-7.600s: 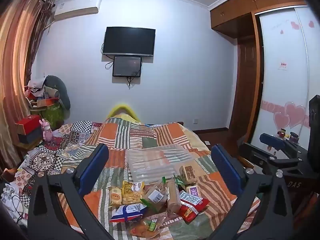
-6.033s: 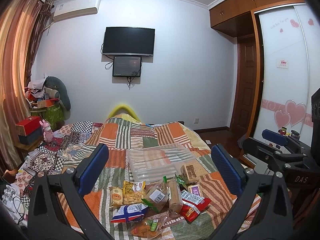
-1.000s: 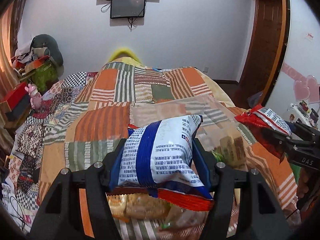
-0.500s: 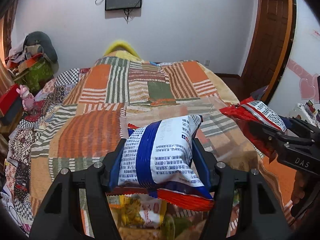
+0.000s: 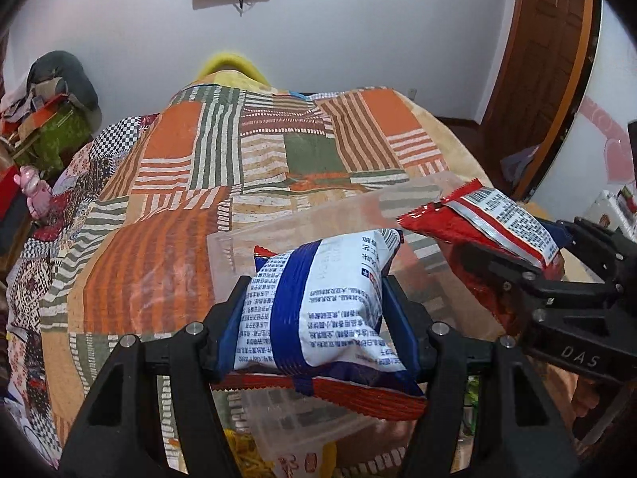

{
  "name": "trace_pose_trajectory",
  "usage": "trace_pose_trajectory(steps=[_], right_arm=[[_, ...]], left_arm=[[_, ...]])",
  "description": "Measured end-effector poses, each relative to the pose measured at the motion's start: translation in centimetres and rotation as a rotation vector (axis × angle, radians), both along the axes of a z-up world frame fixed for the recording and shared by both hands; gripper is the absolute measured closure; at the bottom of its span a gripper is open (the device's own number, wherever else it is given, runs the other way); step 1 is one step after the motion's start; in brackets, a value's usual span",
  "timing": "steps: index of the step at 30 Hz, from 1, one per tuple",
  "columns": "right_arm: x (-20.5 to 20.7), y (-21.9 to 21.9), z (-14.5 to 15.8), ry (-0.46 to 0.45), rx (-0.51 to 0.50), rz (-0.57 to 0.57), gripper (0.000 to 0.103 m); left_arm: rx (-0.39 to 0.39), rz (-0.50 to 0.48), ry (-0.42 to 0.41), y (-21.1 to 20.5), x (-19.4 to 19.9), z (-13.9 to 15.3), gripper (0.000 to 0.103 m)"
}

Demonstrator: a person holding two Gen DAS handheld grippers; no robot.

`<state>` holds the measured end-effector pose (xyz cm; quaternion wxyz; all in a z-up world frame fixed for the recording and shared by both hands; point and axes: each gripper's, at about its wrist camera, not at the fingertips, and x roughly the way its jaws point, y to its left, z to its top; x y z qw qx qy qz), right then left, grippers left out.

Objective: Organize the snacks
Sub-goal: 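Carry both bags into the clear plastic box and open both grippers, then grasp the round-label bread pack with the left gripper while the right grasps the purple cake roll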

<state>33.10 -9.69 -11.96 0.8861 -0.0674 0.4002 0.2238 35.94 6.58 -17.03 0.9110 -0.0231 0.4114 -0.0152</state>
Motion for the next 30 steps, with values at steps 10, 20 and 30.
trace_pose_trajectory(steps=[10, 20, 30], right_arm=[[0.3, 0.6, -0.5, 0.026, -0.029, 0.019, 0.038], [-2.3, -0.8, 2.2, -0.015, 0.005, 0.029, 0.03], [-6.2, -3.6, 3.5, -0.004, 0.046, 0.019, 0.03]], left_arm=[[-0.009, 0.004, -0.002, 0.2, 0.1, 0.1, 0.04], [0.001, 0.003, -0.054, 1.4, -3.8, 3.0, 0.033], [0.034, 0.037, -0.043, 4.3, -10.1, 3.8, 0.031]])
